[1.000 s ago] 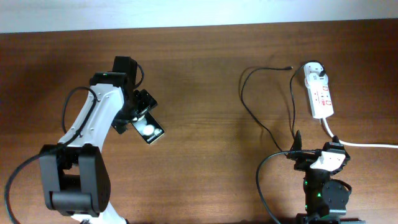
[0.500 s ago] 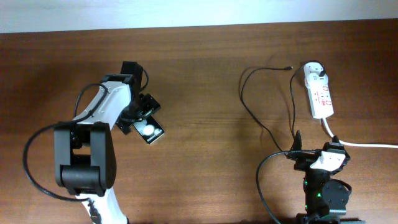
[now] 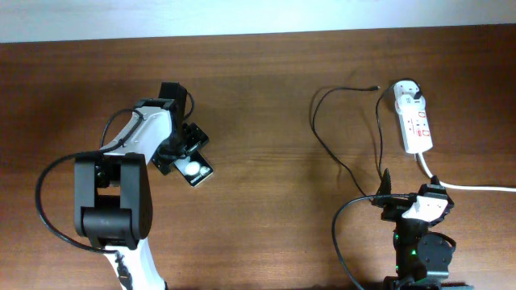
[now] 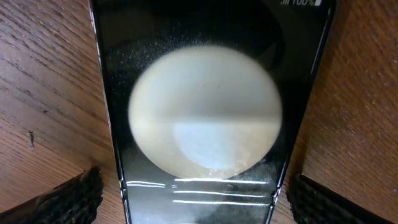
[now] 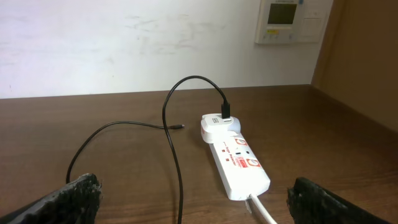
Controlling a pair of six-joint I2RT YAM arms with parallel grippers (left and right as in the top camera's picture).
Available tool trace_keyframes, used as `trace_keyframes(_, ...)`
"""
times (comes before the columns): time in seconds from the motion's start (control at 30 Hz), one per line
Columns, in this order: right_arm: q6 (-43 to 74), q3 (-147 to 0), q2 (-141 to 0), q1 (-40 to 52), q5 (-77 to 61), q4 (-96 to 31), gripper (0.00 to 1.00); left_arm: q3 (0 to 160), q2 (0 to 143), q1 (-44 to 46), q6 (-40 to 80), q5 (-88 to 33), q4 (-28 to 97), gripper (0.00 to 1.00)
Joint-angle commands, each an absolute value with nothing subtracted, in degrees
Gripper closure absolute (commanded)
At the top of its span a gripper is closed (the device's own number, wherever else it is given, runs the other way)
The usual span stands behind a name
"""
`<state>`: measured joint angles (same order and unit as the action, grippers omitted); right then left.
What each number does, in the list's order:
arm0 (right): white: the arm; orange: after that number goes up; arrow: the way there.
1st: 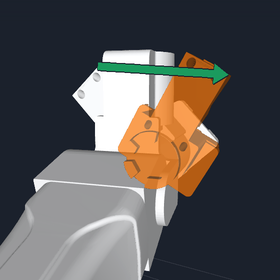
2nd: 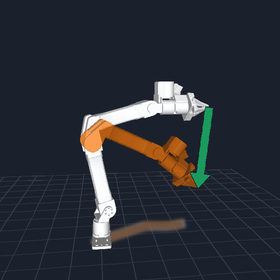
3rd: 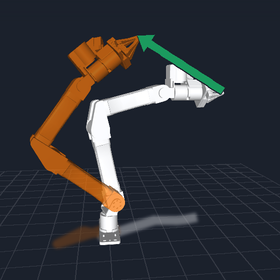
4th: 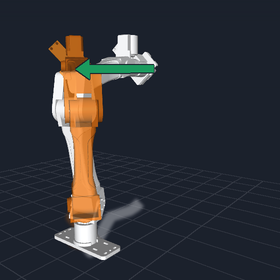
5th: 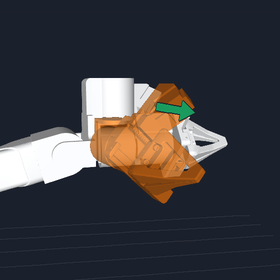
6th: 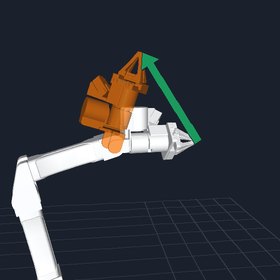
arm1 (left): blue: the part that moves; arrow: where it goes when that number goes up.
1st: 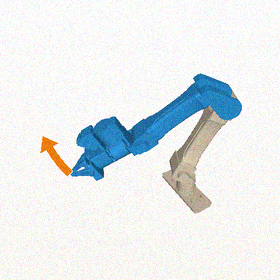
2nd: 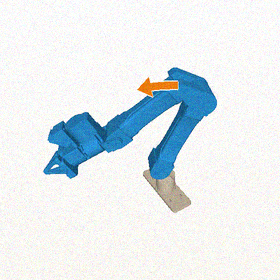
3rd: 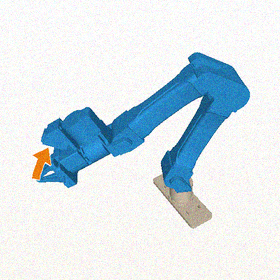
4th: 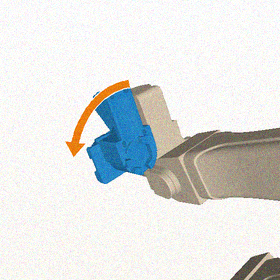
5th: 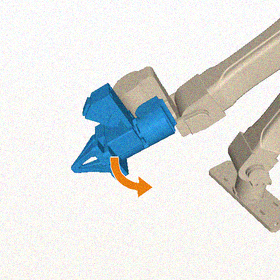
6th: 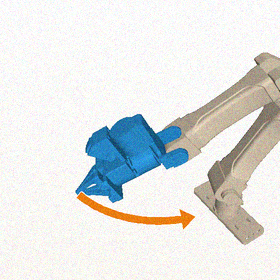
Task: Plug charger to phone and switch on socket
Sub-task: 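Reach the left gripper down over the black phone and grasp it, then lift the phone with the left gripper and tilt it upright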
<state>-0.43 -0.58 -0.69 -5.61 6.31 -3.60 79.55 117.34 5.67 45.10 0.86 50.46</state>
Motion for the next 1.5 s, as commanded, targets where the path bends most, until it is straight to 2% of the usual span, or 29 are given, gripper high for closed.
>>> trace_keyframes(0.0,-0.38,-0.32,-0.36,-6.02,6.22,-4.10,0.01,78.74,118.08,5.89,45.80,1.72,50.11,0.03)
trace_keyframes(0.23,-0.38,-0.32,-0.36,-6.02,6.22,-4.10,0.01,76.53,118.08,5.98,45.80,1.69,47.94,0.05)
trace_keyframes(0.4,-0.38,-0.32,-0.36,-6.02,6.22,-4.10,0.01,74.81,118.08,5.98,45.80,1.63,46.96,0.22)
trace_keyframes(0.83,-0.38,-0.32,-0.36,-6.02,6.22,-4.10,0.01,77.78,115.74,5.98,45.76,-0.71,49.04,0.35)
trace_keyframes(1.2,-0.38,-0.32,-0.36,-6.02,6.22,-4.10,0.01,78.17,92.16,5.96,44.05,-0.84,56.58,0.39)
trace_keyframes(1.47,-0.38,-0.32,-0.36,-6.02,6.22,-4.10,0.01,78.17,72.93,5.96,42.81,-6.35,62.67,0.43)
